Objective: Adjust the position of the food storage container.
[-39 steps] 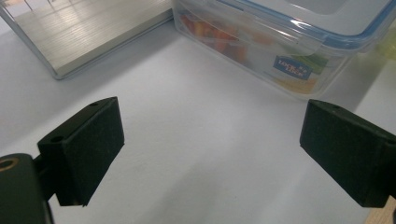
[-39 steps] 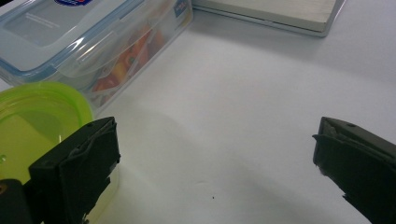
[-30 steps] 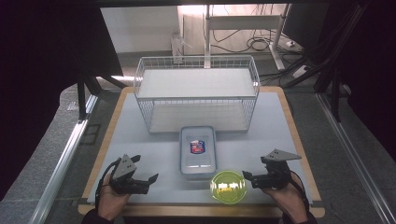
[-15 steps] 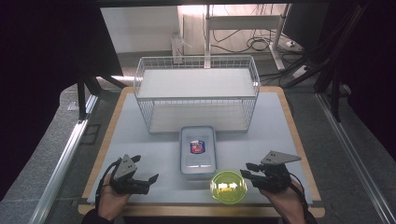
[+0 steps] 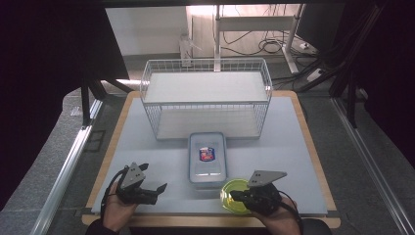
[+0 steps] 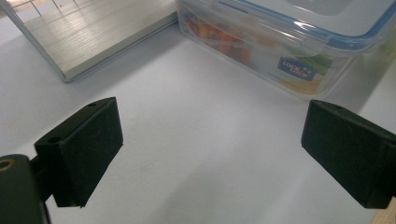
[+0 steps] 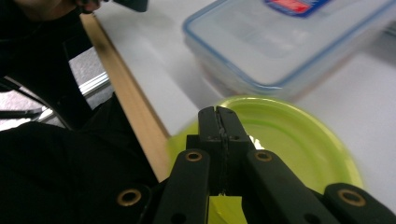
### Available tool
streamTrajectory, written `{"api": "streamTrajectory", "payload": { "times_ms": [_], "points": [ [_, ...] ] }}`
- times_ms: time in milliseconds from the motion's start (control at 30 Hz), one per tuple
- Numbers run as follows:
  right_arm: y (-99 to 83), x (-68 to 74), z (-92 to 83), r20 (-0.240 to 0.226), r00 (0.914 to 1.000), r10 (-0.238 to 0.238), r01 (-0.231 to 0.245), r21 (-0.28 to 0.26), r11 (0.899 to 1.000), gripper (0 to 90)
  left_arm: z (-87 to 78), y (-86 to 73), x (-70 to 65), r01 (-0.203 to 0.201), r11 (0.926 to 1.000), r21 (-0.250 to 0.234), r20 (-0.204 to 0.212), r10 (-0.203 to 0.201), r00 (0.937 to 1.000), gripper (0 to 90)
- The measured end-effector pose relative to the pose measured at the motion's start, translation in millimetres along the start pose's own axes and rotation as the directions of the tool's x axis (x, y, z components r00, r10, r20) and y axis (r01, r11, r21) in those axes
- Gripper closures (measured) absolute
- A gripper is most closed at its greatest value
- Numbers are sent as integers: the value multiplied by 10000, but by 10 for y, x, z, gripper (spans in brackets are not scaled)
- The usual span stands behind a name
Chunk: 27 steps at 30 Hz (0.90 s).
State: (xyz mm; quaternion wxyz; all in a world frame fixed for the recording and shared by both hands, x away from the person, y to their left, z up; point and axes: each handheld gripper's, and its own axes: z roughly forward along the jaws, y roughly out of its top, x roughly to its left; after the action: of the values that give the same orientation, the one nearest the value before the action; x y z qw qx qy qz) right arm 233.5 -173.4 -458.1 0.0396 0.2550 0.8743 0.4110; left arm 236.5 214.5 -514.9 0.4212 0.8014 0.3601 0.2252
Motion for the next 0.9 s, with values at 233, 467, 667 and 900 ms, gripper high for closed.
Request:
{"api": "streamTrajectory", "payload": {
  "times_ms": [233, 467, 667, 900],
  "points": [
    [59, 143, 224, -505, 9983, -282, 298, 306, 9991, 899, 1, 1, -1, -12, 10000, 1, 20, 12, 10000, 53],
    [86, 201, 385, -613, 9970, -466, 514, 800, 9955, 898, 8, 2, -9, -49, 10000, 62, 25, 49, 10000, 53],
    [59, 165, 366, -276, 9981, -553, 581, 1139, 9918, 900, 6, 4, -8, -71, 10000, 47, 20, 71, 10000, 53],
    [-22, -35, 201, 178, 9998, 12, -28, 888, 9960, 900, 18, 4, -17, -73, 9999, 113, 40, 73, 10000, 53]
  ]
}}
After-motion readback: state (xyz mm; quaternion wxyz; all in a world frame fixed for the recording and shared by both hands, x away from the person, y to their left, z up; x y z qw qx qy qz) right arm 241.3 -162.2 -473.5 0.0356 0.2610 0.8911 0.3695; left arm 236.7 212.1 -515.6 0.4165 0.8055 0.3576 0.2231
